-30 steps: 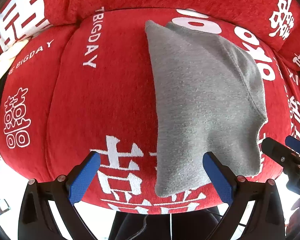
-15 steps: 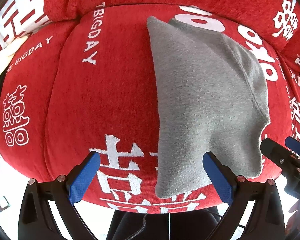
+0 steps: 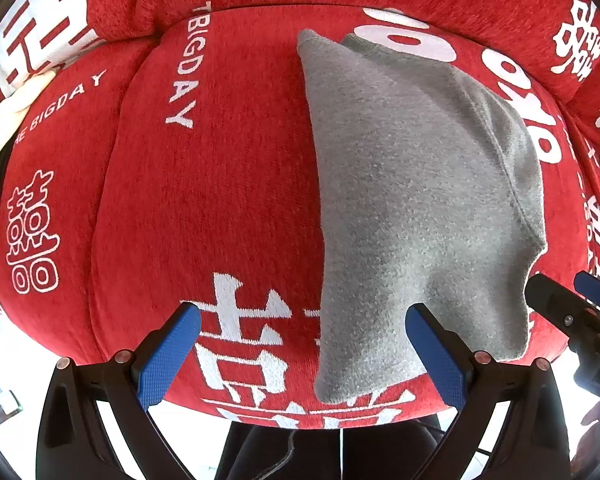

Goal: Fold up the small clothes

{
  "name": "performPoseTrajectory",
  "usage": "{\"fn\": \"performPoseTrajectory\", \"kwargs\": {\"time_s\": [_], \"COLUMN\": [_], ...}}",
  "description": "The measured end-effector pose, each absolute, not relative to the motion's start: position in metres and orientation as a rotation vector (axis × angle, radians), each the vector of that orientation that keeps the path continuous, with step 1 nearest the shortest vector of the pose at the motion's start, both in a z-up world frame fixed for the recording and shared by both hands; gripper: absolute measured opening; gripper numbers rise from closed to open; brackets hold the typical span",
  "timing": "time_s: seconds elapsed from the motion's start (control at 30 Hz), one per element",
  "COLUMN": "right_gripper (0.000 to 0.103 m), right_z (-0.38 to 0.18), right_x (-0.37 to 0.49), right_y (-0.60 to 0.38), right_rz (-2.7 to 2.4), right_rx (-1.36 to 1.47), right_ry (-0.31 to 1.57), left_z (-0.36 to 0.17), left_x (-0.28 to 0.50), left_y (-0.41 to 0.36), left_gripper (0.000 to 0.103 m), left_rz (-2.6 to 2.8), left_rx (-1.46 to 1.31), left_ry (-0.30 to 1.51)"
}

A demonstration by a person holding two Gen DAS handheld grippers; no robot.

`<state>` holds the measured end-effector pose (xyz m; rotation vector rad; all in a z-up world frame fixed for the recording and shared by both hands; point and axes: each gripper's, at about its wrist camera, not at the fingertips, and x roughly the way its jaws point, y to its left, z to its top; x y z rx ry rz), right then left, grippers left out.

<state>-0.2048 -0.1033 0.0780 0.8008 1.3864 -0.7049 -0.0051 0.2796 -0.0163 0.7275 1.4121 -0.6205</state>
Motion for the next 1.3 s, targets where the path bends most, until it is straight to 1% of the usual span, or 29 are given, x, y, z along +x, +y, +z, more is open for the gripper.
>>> {"fn": "performPoseTrajectory", "kwargs": {"time_s": [1.3], "right_gripper": [0.103], "right_z": [0.0746], "right_x": [-0.206], "right_y": [-0.1016], "right_rz": [-0.702], "right_rx": [0.809], "right_ry": [1.384], "left_z": [-0.019], "left_x": [-0.0129], "left_y": [0.2769], "left_gripper": [0.103], "left_rz": [-0.614], "left_rx": [0.769], "left_ry": [1.376]}}
